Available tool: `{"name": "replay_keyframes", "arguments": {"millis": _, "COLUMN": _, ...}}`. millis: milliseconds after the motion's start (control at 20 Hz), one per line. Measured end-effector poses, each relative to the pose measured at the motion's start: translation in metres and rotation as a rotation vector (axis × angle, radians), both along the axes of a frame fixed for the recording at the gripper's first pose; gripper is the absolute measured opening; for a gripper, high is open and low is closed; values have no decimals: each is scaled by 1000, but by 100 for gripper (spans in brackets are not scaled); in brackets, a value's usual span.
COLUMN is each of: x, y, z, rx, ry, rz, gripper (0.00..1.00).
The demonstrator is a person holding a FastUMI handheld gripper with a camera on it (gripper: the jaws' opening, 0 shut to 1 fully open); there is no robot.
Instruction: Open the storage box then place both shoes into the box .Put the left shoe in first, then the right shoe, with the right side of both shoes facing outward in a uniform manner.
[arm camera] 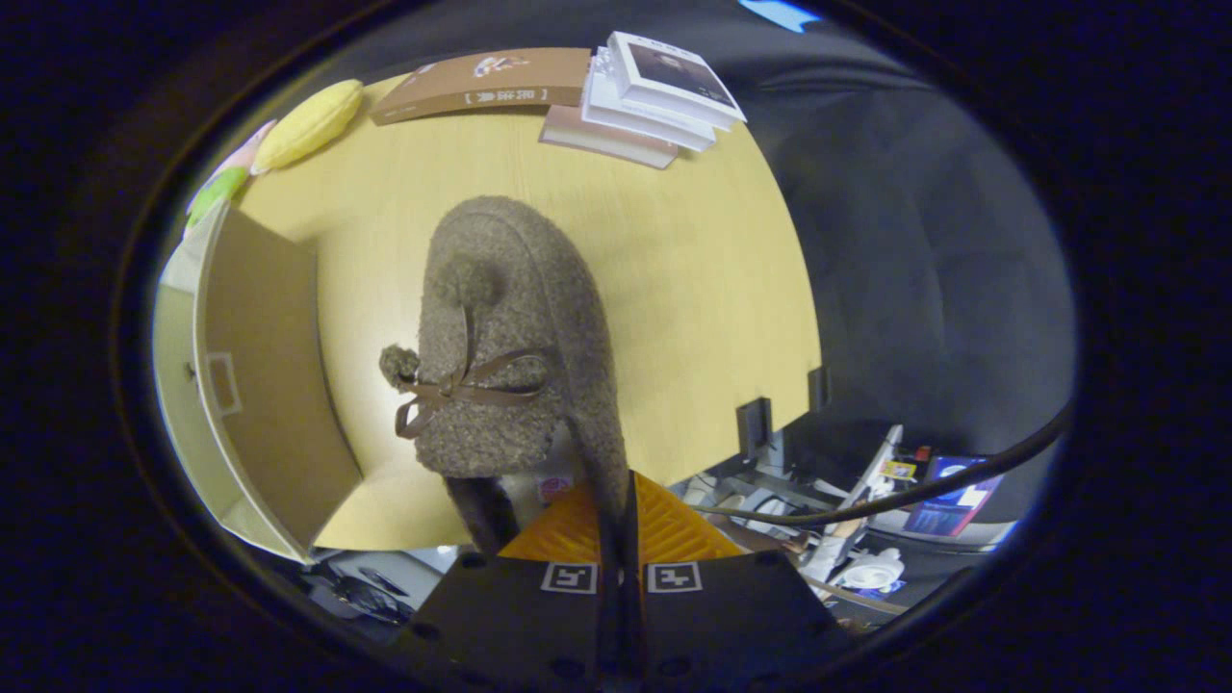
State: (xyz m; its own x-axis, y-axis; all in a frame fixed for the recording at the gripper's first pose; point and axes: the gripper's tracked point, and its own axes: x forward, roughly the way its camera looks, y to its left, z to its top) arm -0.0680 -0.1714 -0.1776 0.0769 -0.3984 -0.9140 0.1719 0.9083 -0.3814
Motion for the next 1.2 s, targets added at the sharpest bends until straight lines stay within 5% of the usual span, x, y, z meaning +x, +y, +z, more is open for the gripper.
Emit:
{"name": "replay_keyframes", "arguments": {"millis": 650, "x": -2, "y": 136, "z": 98, "rx": -79, "ry": -119, "rz": 190, "gripper": 5}}
{"name": "replay_keyframes", "arguments": {"millis": 850, "x": 3, "y": 186, "z": 102, "rx": -50, "ry": -137, "rz": 258, "gripper": 5}}
{"name": "replay_keyframes", "arguments": {"millis": 1200, "x": 37, "y": 253, "z": 53, "rx": 86, "ry": -125, "rz": 263, "gripper": 5}}
